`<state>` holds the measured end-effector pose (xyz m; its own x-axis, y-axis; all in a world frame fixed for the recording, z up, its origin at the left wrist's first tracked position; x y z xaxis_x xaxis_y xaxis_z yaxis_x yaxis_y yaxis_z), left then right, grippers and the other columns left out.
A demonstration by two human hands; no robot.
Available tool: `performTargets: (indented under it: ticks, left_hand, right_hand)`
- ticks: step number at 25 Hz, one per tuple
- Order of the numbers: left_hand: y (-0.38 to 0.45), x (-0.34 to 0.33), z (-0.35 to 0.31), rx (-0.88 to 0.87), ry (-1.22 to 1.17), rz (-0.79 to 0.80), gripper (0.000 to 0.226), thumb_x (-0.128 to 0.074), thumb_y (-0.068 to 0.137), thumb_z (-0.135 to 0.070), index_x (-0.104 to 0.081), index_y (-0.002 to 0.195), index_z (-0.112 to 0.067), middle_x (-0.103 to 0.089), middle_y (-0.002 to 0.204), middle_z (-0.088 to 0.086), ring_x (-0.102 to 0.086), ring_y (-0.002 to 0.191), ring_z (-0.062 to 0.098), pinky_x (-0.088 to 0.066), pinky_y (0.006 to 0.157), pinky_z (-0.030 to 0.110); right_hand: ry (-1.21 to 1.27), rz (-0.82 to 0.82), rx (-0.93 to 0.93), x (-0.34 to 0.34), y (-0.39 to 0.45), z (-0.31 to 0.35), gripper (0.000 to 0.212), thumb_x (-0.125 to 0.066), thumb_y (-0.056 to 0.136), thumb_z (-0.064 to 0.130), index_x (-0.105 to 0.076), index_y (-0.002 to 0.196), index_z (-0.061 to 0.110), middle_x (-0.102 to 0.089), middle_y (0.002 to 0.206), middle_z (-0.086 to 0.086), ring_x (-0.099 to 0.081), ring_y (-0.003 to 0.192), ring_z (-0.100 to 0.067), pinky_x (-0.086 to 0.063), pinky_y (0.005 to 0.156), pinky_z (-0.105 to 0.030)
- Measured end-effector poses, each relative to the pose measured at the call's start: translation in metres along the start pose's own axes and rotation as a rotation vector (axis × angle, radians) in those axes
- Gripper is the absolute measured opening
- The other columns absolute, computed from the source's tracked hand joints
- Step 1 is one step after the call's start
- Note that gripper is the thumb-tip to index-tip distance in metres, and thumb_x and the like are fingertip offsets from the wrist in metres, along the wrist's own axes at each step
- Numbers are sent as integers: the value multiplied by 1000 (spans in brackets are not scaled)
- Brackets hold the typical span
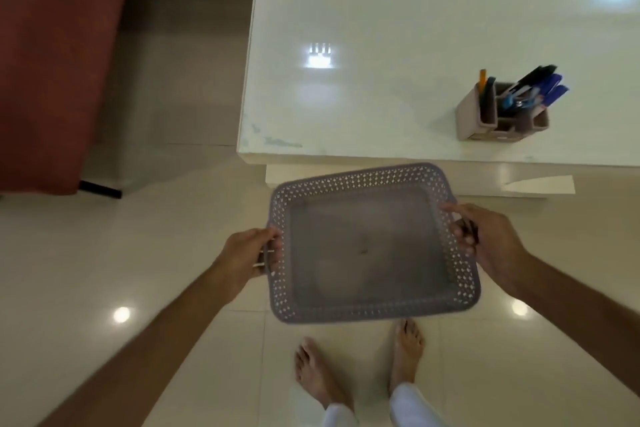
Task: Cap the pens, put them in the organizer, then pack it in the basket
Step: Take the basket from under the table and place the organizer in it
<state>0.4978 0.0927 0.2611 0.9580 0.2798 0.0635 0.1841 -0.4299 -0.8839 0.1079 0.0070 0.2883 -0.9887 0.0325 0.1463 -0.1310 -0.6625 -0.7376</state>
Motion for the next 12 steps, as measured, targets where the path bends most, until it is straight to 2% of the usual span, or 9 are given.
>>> performTargets:
  ticks: [2, 5, 8, 10, 12]
  left_hand:
    - [-28, 3, -60, -96, 41, 27, 20, -62, 106, -26, -75, 99, -12, -71, 76, 0, -66, 65, 17, -58, 72, 33]
    - [-54, -5, -148, -235, 72, -26, 22, -58, 108, -25, -72, 95, -14, -68, 74, 1, -63, 54, 12, -57, 70, 31]
    - [-33, -25, -209, -343, 143, -99, 21, -56, 110, -23, -69, 96, -12, -66, 79, 2, -59, 44, 5, -57, 53, 21]
    - [-1, -36, -233, -359, 199, -151, 20, -57, 109, -21, -70, 101, -9, -66, 78, 3, -58, 42, 3, -56, 49, 19]
    - [31, -46, -252, -338, 196, -202, 20, -57, 109, -19, -70, 100, -8, -66, 77, 3, -57, 39, 2, -56, 48, 17]
  right_hand:
    - [62, -46, 7, -3, -20, 50, 24, -56, 102, 16, -78, 107, 8, -62, 61, -4, -46, 49, -13, -37, 52, -27]
    - [130, -135, -7, -17, -40, 115, 20, -61, 98, 17, -76, 107, 7, -70, 76, -8, -59, 61, -17, -48, 63, -29]
    - [98, -204, -22, -26, -21, 142, 16, -60, 95, 15, -75, 92, 13, -73, 85, -5, -65, 74, -17, -54, 71, -34]
    - [76, -242, -31, -28, 8, 149, 18, -58, 88, 10, -72, 80, 16, -73, 90, -5, -67, 84, -20, -57, 79, -39]
    - [154, -194, -68, -30, 39, 159, 16, -58, 83, 7, -71, 79, 15, -72, 94, -8, -67, 91, -24, -57, 88, -41]
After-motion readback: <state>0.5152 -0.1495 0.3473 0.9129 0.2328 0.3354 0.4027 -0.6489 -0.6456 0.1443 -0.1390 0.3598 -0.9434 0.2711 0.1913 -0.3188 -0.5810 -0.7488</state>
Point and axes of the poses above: each hand's wrist, its own y-axis towards the middle knuckle, its own x-axis out of the back of the hand, z = x × y, the point moved 2 cm from there along y, towards the middle knuckle
